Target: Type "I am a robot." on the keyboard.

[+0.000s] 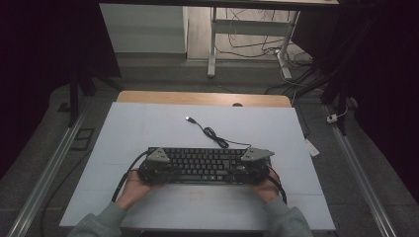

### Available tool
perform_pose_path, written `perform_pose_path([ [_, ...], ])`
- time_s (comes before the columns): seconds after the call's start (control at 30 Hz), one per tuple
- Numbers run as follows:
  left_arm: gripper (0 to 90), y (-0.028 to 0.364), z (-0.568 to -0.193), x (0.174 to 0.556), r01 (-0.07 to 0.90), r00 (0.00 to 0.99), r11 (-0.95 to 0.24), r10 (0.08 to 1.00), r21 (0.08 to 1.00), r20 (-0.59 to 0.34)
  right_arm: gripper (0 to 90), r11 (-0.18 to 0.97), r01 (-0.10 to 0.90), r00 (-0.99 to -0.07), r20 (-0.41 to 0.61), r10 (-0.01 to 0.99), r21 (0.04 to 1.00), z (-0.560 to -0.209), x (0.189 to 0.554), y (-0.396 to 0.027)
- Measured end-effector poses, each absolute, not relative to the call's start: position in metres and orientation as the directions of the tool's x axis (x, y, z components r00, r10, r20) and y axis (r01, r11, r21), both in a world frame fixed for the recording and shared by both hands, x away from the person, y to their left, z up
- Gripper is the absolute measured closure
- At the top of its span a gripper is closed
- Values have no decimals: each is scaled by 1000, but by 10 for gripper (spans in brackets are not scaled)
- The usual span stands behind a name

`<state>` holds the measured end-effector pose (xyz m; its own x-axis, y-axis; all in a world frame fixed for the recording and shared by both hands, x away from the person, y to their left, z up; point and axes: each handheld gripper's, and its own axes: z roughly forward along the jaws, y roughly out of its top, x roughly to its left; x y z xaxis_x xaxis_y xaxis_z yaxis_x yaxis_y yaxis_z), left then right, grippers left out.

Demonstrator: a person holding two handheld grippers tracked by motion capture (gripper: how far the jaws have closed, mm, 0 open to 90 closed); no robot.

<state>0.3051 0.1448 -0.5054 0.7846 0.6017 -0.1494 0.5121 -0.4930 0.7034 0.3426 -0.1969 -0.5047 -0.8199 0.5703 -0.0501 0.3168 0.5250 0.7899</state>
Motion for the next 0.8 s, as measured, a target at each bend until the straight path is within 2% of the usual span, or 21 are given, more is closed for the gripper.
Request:
perform_pose_path([
  [0.1, 885, 143, -508, 306, 509, 789, -507, 598, 696, -140, 444, 525, 317, -820, -50, 570, 790, -505, 343, -197],
  [0.8, 887, 137, -520, 308, 514, 791, -540, 599, 667, -124, 444, 529, 317, -820, -53, 570, 787, -505, 342, -196],
])
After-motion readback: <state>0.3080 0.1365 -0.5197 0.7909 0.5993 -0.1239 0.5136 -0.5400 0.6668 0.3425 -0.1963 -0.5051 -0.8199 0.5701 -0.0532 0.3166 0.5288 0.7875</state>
